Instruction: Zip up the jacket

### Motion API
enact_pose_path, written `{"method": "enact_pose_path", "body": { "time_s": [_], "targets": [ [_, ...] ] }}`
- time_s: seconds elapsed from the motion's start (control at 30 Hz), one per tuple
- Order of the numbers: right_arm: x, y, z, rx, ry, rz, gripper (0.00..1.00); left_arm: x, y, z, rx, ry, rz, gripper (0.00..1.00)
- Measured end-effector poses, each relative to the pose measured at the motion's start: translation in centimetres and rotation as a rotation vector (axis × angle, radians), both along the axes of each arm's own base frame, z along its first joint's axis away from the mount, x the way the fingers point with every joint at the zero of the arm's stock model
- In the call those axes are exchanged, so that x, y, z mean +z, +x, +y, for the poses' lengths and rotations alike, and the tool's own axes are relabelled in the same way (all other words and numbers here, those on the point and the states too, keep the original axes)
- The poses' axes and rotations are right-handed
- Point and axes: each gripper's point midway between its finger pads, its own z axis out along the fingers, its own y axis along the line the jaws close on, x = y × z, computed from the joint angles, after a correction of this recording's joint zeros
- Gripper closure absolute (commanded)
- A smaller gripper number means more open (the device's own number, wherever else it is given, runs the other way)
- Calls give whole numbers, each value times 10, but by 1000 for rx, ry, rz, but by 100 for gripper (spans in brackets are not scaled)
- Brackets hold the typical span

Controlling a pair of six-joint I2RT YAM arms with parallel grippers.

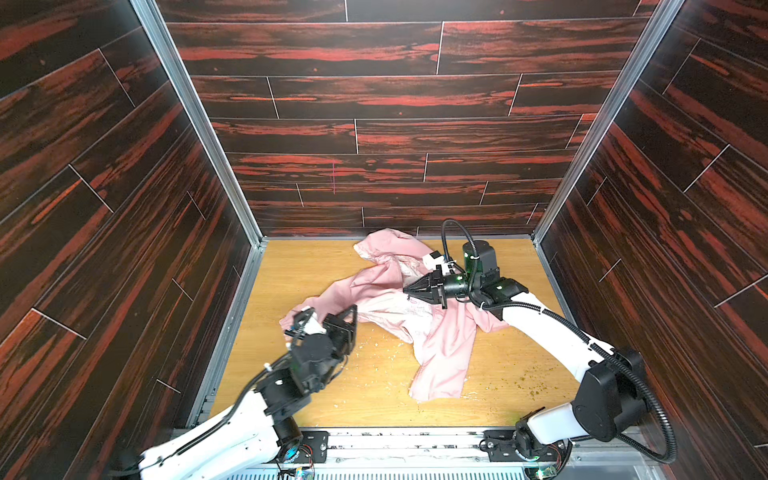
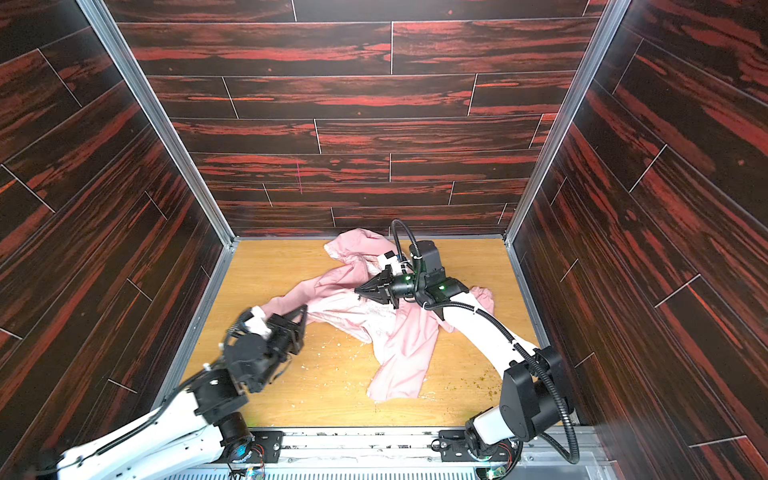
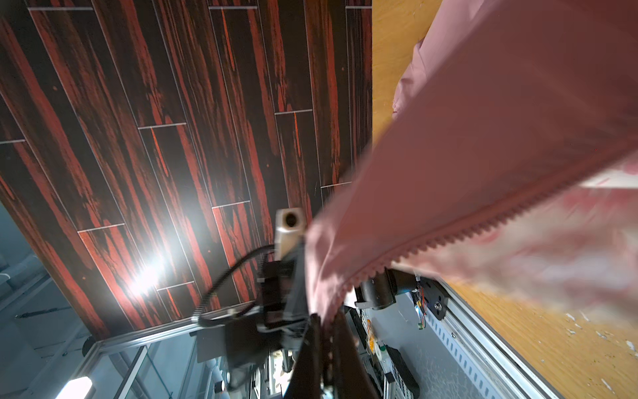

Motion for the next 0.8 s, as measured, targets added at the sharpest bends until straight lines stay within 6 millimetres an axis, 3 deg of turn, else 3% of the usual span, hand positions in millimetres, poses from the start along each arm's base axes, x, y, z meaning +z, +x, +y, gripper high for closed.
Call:
{"method": "enact_pose_path", "body": {
  "time_s": [0.1, 0.23, 0.4, 0.5, 0.63, 0.67, 0.8],
  "targets": [
    [0, -18, 17, 66, 9, -8, 100, 12, -5, 14, -1, 70, 19, 100],
    [-13, -19, 28, 75, -8, 14, 100, -3, 0, 20, 8, 232, 114, 100],
    [-40, -16, 26, 52, -51, 57, 100, -30, 1, 19, -10, 361, 238, 97],
    [-53, -18, 26, 53, -70, 81, 100, -55, -8, 21, -34, 353, 277, 78],
    [-68, -20, 23, 50, -91, 109, 100, -89, -16, 16, -64, 331, 341, 42],
    [-70, -21, 22, 50, -95, 115, 100, -93, -16, 10, -78, 335, 352, 24],
    [-77, -20, 23, 51, -104, 128, 100, -102, -12, -30, -155, 326, 363, 10]
  ]
}}
